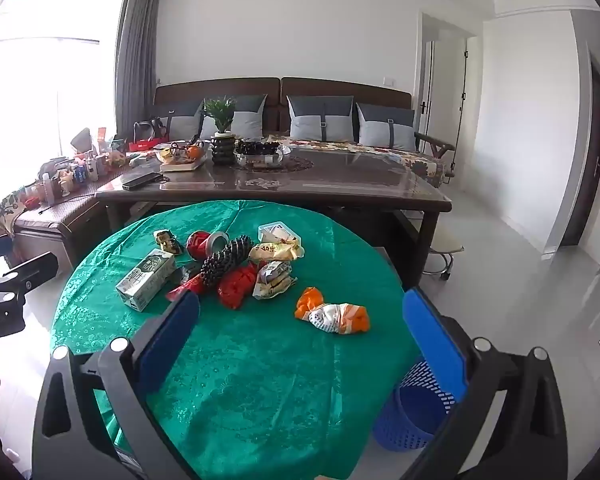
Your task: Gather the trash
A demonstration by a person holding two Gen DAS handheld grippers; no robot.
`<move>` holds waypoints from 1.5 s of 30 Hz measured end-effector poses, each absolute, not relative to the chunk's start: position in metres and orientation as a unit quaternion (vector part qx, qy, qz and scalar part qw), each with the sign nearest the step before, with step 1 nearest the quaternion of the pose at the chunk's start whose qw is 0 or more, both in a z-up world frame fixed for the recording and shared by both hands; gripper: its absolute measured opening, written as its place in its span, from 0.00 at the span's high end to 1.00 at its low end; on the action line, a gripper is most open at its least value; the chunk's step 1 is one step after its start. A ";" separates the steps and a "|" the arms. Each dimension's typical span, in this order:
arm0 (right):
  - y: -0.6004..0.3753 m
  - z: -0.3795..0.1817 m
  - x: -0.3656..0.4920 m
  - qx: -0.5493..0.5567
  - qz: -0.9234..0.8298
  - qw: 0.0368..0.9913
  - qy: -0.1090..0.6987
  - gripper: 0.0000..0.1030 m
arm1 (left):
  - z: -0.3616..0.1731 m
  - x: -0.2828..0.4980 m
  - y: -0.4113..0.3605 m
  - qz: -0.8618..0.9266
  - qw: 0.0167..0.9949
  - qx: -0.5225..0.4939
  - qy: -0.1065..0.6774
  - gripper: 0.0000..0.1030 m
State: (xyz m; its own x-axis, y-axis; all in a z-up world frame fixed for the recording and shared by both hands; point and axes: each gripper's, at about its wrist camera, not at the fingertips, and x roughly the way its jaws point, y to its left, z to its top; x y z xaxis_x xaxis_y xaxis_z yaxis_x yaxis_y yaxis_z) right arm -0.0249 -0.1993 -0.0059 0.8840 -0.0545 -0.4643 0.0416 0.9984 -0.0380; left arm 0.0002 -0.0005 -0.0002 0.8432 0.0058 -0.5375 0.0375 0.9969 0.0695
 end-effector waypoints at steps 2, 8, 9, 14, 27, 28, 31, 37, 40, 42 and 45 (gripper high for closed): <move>-0.199 -0.006 -0.025 -0.015 -0.023 0.971 0.239 0.04 | 0.000 0.000 0.000 -0.008 0.959 0.038 0.281 0.04; -0.201 -0.005 -0.028 -0.018 -0.017 0.971 0.238 0.04 | 0.000 0.001 0.000 -0.008 0.958 0.038 0.283 0.04; -0.199 -0.007 -0.024 -0.017 -0.023 0.970 0.241 0.04 | 0.000 0.001 0.000 -0.008 0.958 0.038 0.283 0.04; -0.197 -0.011 -0.024 -0.021 -0.023 0.970 0.242 0.04 | 0.000 0.001 0.000 -0.008 0.958 0.038 0.283 0.04; -0.201 -0.004 -0.024 -0.023 -0.025 0.970 0.242 0.04 | 0.000 0.001 -0.001 -0.008 0.958 0.041 0.285 0.04; -0.201 -0.004 -0.024 -0.023 -0.026 0.970 0.242 0.04 | 0.000 0.001 -0.001 -0.008 0.958 0.041 0.285 0.04; -0.201 -0.005 -0.024 -0.023 -0.026 0.970 0.242 0.04 | 0.000 0.001 -0.001 -0.008 0.958 0.041 0.285 0.04; -0.204 -0.003 -0.024 -0.022 -0.026 0.969 0.243 0.05 | 0.000 0.001 -0.001 -0.008 0.957 0.042 0.286 0.04; -0.206 -0.003 -0.025 -0.021 -0.027 0.969 0.243 0.04 | 0.000 0.001 -0.002 -0.008 0.957 0.042 0.286 0.04; -0.206 -0.004 -0.025 -0.021 -0.027 0.969 0.243 0.04 | 0.000 0.002 -0.002 -0.007 0.957 0.043 0.286 0.04; -0.206 -0.004 -0.025 -0.022 -0.027 0.969 0.243 0.04 | 0.000 0.002 -0.002 -0.007 0.957 0.043 0.286 0.04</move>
